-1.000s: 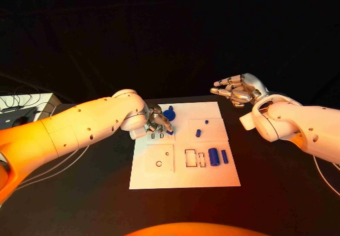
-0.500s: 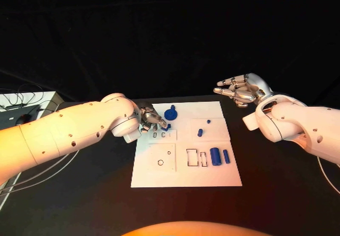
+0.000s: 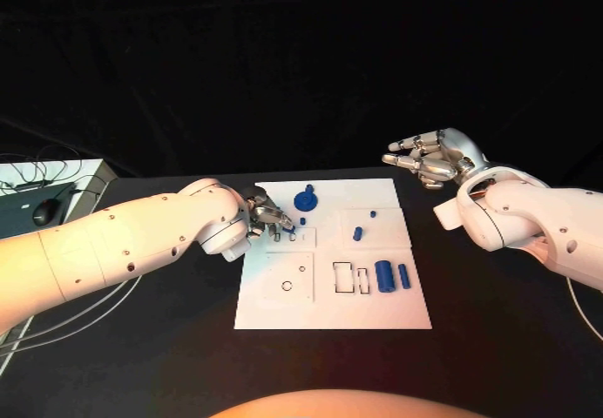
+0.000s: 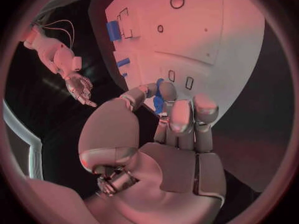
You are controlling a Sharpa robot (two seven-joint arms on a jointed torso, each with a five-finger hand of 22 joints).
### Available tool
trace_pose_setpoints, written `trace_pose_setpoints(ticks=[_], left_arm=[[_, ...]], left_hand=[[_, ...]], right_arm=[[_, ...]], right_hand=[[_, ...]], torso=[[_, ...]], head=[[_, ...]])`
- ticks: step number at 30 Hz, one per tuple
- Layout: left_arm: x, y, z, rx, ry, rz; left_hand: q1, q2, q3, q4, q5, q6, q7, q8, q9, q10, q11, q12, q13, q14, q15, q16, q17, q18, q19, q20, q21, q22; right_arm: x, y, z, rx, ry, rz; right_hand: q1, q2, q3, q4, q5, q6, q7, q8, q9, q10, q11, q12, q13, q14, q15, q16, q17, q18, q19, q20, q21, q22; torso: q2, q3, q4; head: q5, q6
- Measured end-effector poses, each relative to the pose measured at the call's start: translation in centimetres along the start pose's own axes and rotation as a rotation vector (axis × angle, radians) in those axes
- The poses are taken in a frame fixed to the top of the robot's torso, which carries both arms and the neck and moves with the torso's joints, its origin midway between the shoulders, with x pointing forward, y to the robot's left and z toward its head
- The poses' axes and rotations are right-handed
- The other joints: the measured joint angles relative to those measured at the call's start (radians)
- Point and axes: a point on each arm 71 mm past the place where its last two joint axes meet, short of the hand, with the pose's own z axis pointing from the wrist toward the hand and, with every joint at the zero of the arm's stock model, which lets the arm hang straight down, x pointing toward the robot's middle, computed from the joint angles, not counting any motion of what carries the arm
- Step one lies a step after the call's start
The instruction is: Assemble the parts on the task board
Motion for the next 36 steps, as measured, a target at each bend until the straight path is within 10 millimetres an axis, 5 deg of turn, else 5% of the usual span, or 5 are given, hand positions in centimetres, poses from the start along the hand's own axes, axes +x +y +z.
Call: trace_pose_setpoints(ticks=[36], left_arm=[[1.4, 0.6, 0.9, -0.043, 0.000, 0.006]], left_hand=[[0.005, 0.005, 0.000, 0.000, -0.008, 0.000, 0.000, -0.017, 0.006, 0.004, 0.001, -0.007, 0.004, -0.002, -0.002, 0.000, -0.008, 0.000, 0.000, 0.000, -0.005, 0.007]], right_arm=[[0.0, 0.0, -0.1, -0.002, 0.001, -0.003]], right_hand=[[0.000, 0.000, 0.000, 0.000, 0.000, 0.001, 0.004, 0.000, 0.000, 0.002, 0.002, 0.000, 0.000, 0.000, 0.000, 0.000, 0.002, 0.000, 0.000, 0.000, 0.000, 0.000]], torso=[[0.002, -0.0015, -0.0002]], head=[[-0.004, -0.012]])
